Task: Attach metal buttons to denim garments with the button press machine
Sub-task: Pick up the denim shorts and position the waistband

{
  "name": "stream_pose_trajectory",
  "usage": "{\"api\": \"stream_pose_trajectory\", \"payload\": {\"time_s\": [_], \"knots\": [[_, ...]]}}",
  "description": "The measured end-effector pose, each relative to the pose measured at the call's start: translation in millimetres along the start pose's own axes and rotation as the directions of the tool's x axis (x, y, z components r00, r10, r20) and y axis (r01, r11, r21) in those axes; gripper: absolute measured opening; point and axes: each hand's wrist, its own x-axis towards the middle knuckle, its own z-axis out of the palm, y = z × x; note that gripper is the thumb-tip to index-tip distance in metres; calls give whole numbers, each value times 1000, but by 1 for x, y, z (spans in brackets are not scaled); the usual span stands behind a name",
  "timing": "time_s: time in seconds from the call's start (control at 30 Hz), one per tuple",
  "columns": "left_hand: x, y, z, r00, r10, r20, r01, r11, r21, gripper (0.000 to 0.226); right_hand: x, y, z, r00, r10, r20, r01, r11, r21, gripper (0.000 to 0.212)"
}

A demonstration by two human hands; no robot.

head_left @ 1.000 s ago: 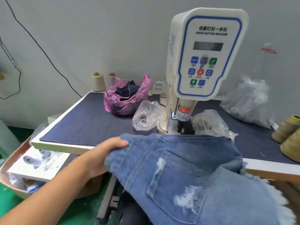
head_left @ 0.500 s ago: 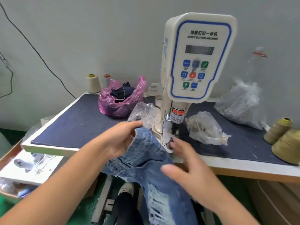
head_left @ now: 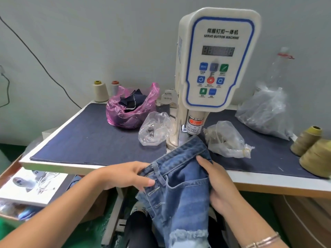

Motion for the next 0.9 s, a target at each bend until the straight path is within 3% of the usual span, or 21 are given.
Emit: {"api": "stream_pose_trajectory", "payload": {"time_s": [0.1, 0.2, 0.27, 0.33, 0.4, 0.47, 0.53, 0.6, 0.67, 0.77, 0.83, 0.9], "knots": [[4, 8, 3, 996, 93, -15, -94, 986, -135, 38, -1, -4, -20, 999, -31, -29, 29, 998, -59, 19], [15, 17, 4, 979, 119, -168, -165, 941, -296, 49, 0, -7, -37, 996, -81, -25, 75, 978, -195, 22], [25, 18, 7, 968, 91, -232, -190, 874, -447, 36, 2, -9, -46, 994, -109, -29, 95, 946, -309, 36], [34, 17, 15, 972, 35, -234, -160, 824, -544, 26, 3, -10, -52, 989, -142, 34, 141, 874, -465, 64], [41, 15, 24, 978, -10, -207, -109, 826, -553, 26, 3, -10, -52, 957, -253, 143, 282, 688, -669, 80], [47, 12, 29, 982, -16, -186, -91, 831, -549, 26, 4, -6, -49, 881, -367, 298, 446, 439, -779, 77], [48, 12, 30, 984, -4, -176, -96, 829, -551, 29, 6, -3, -48, 839, -370, 398, 486, 181, -855, 70], [49, 12, 28, 987, 22, -158, -105, 833, -544, 34, 7, -6, -48, 837, -337, 431, 471, 45, -881, 70], [50, 12, 26, 988, 44, -146, -115, 844, -524, 36, 12, -12, -48, 827, -304, 473, 498, 9, -867, 72], [55, 15, 25, 989, 81, -124, -133, 852, -507, 37, 23, -22, -44, 891, -216, 400, 430, 113, -896, 67], [58, 18, 26, 986, 100, -133, -152, 865, -477, 32, 27, -30, -42, 947, -16, 320, 319, 128, -939, 63], [62, 21, 26, 982, 99, -161, -164, 872, -461, 27, 29, -34, -44, 941, 155, 300, 274, 167, -947, 62]]}}
